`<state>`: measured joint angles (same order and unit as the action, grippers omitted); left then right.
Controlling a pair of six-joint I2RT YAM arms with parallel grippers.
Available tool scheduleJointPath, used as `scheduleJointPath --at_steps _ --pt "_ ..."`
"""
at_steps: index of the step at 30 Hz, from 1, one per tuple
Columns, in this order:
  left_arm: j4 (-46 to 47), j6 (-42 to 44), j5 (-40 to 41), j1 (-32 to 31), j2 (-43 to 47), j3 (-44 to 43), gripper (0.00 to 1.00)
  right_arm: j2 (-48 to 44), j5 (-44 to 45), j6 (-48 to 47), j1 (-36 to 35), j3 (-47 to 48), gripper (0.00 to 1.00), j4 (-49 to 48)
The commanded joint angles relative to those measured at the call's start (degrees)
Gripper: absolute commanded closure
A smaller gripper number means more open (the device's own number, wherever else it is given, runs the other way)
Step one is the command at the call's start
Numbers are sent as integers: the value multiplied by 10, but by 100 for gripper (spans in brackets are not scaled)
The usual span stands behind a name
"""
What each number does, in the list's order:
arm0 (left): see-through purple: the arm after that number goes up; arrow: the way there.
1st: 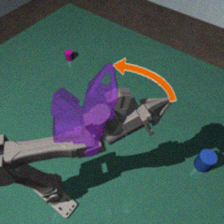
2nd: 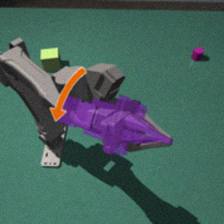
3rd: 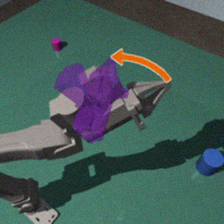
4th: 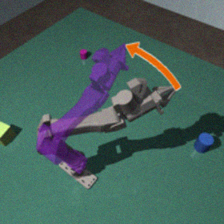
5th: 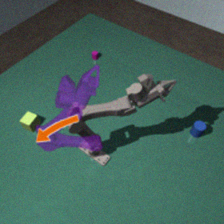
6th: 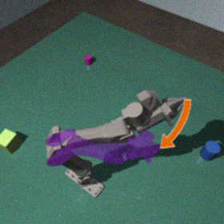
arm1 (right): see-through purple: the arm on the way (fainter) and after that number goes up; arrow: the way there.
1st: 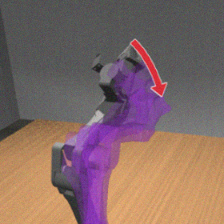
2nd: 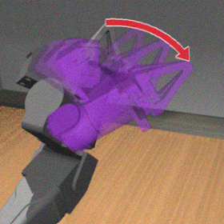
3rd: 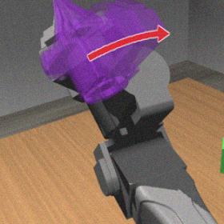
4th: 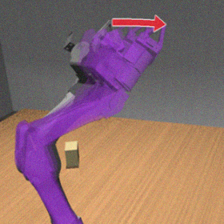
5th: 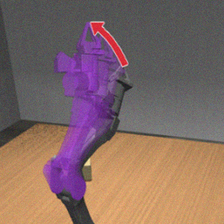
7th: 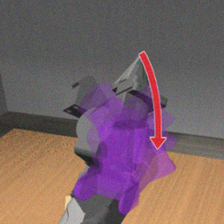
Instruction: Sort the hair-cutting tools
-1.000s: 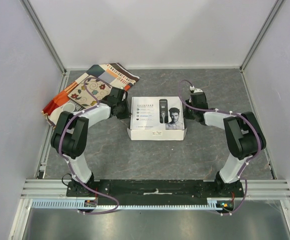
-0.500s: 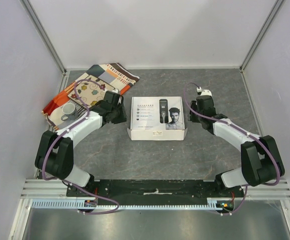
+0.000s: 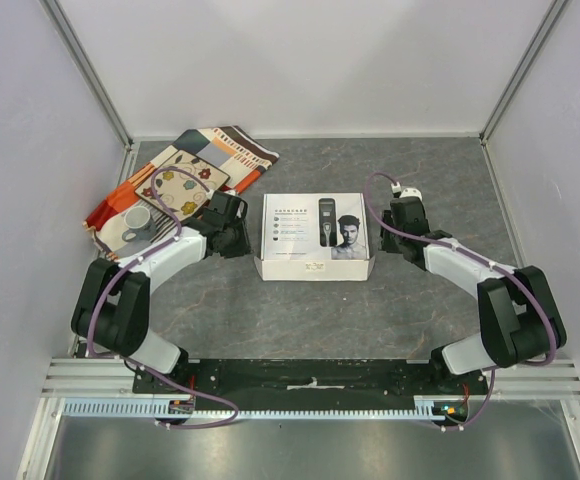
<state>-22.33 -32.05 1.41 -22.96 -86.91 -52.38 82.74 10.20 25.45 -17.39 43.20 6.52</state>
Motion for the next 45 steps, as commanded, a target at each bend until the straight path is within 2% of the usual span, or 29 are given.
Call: scheduleJointPath --at_steps 1,16,34,45 --pt "22 -13 -4 -1 -13 -6 62 19 -4 -8 2 13 54 -14" --pt "47 -19 -36 -4 -37 -7 62 37 -62 -9 -2 0 57 -45" --pt "53 -28 -22 -45 -29 39 62 -47 -41 -7 -27 -64 57 -13" --pt "51 -34 -25 -59 -15 46 63 -54 -63 3 -41 -72 56 1"
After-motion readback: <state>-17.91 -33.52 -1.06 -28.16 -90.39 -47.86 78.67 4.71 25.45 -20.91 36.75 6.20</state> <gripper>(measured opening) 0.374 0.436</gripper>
